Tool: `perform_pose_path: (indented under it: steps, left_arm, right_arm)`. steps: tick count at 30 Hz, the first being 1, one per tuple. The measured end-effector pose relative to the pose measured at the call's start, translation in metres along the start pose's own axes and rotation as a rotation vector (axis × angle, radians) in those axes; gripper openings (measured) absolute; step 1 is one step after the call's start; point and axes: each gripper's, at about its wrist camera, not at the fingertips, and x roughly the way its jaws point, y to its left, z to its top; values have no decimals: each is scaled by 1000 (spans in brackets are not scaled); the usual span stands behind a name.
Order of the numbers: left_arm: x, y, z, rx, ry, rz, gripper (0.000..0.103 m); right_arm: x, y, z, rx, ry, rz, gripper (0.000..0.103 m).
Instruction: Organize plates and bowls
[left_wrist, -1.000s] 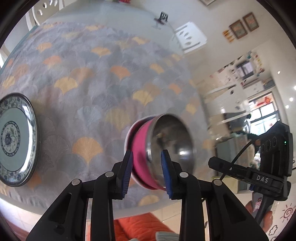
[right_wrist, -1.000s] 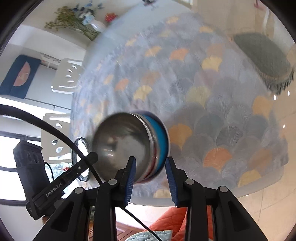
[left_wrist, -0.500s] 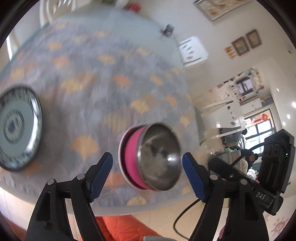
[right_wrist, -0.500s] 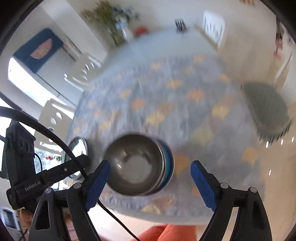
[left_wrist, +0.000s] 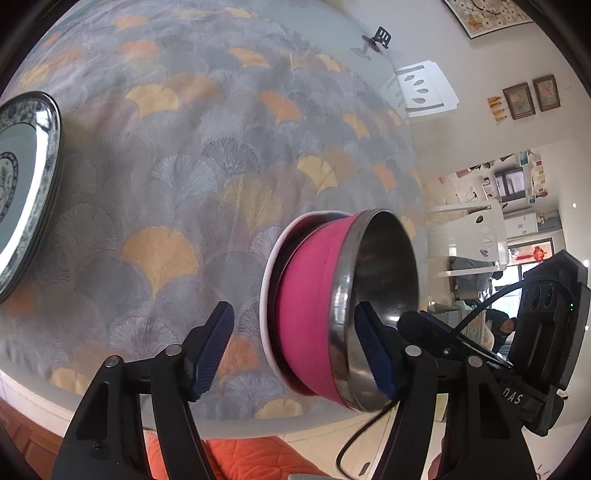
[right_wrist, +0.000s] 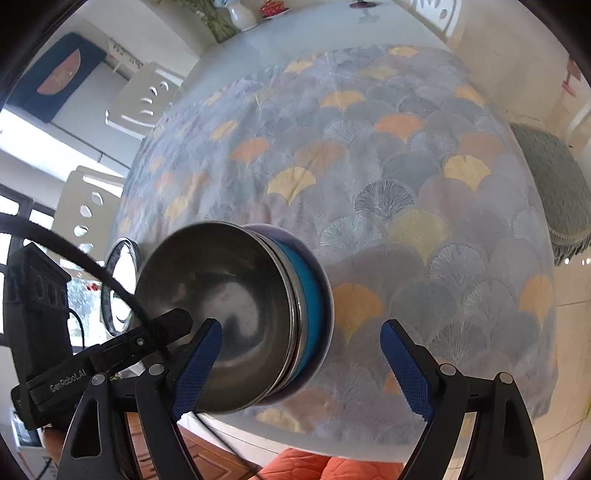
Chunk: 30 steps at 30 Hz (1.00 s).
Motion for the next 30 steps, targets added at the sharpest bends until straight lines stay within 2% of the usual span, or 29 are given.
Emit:
perform_pose_path:
  steps: [3, 5, 8, 11, 15, 19, 22, 30]
  left_arm:
    - [8, 0, 2, -3, 10, -1, 54]
    - [12, 0, 2, -7, 16, -2, 53]
    - [18, -1, 3, -5, 23, -2, 45]
    - [20, -1, 4, -6, 21, 3, 45]
    - [22, 6, 3, -25, 26, -6, 40]
    - [21, 15, 1, -76, 22, -44, 40]
    - [21, 17, 0, -94, 13, -56, 39]
    - [17, 10, -4, -107, -10, -22, 39]
  right_arm:
    - [11, 3, 1, -26, 16, -12, 82]
    - [16, 4, 2, -38, 22, -18, 81]
    - [20, 3, 4, -40, 26, -19, 81]
    - [25, 1, 6, -43, 37, -7, 80]
    - [32, -2, 9, -35, 54, 13, 69]
    - [42, -4, 7, -31, 79, 55, 64]
    - [48, -3, 6, -27, 95, 105, 52]
    - [47, 4, 7, -50, 89, 82, 52]
